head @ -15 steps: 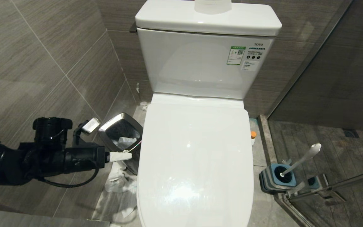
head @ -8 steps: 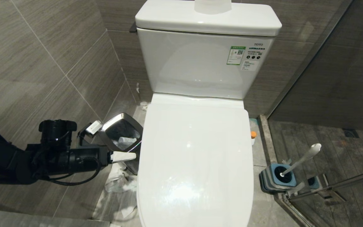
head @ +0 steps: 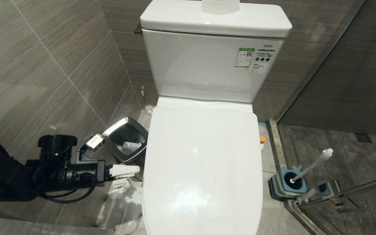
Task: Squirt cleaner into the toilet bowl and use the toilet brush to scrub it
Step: Use the left hand to lift the toilet lid slightly
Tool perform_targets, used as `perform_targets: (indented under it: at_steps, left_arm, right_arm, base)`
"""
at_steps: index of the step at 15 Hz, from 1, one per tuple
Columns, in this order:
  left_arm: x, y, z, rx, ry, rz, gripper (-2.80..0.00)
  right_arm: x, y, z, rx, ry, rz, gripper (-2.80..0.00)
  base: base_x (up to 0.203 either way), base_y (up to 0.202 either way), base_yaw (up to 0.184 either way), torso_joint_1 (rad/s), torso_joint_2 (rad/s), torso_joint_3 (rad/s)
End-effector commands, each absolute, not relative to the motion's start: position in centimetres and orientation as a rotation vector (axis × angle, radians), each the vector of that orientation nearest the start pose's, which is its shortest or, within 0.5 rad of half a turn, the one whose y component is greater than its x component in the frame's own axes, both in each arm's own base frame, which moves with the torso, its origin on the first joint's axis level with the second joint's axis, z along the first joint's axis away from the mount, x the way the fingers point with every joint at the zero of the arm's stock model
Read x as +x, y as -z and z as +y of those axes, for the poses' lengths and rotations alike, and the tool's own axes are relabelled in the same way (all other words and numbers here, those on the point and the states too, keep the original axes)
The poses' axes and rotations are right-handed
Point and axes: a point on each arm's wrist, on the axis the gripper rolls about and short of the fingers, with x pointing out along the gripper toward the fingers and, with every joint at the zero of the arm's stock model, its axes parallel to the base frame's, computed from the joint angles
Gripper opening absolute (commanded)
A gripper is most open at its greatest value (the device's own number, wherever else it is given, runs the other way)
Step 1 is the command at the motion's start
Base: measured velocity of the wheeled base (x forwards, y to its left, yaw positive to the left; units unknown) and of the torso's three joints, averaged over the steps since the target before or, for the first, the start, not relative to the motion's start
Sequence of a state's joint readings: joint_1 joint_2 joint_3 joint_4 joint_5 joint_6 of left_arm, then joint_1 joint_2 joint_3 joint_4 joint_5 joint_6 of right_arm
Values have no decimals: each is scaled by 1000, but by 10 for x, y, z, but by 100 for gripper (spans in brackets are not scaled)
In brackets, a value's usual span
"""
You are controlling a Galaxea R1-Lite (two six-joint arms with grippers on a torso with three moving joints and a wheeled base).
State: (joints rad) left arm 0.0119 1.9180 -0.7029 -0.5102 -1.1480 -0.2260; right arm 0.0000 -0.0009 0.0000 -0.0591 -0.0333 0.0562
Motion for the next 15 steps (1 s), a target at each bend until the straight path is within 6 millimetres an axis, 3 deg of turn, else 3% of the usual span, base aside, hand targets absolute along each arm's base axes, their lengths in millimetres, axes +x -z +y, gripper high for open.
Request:
perform_targets:
  at_steps: [1,5,9,15]
  left_arm:
    - [299,-80,-17,-624,1047,761,0]
    - [301,-67,-18,-632,1077,761,0]
    - [285,-52,-19,-644,1084,775,0]
    - [276,-59,-31,-624,1123,781,0]
  right_arm:
    - [-21,-75,-1,57,33,-36,-280]
    - [-21,-75,-1,57,34,-36,-280]
    - [-21,-75,-1,57,33,-38,-280]
    - [-21,-75,-1,57,33,-36,-280]
  base:
    - [0,0,0,0,0,0]
    - [0,0,0,0,0,0]
    - [0,0,0,0,0,0]
    - [0,0,0,0,0,0]
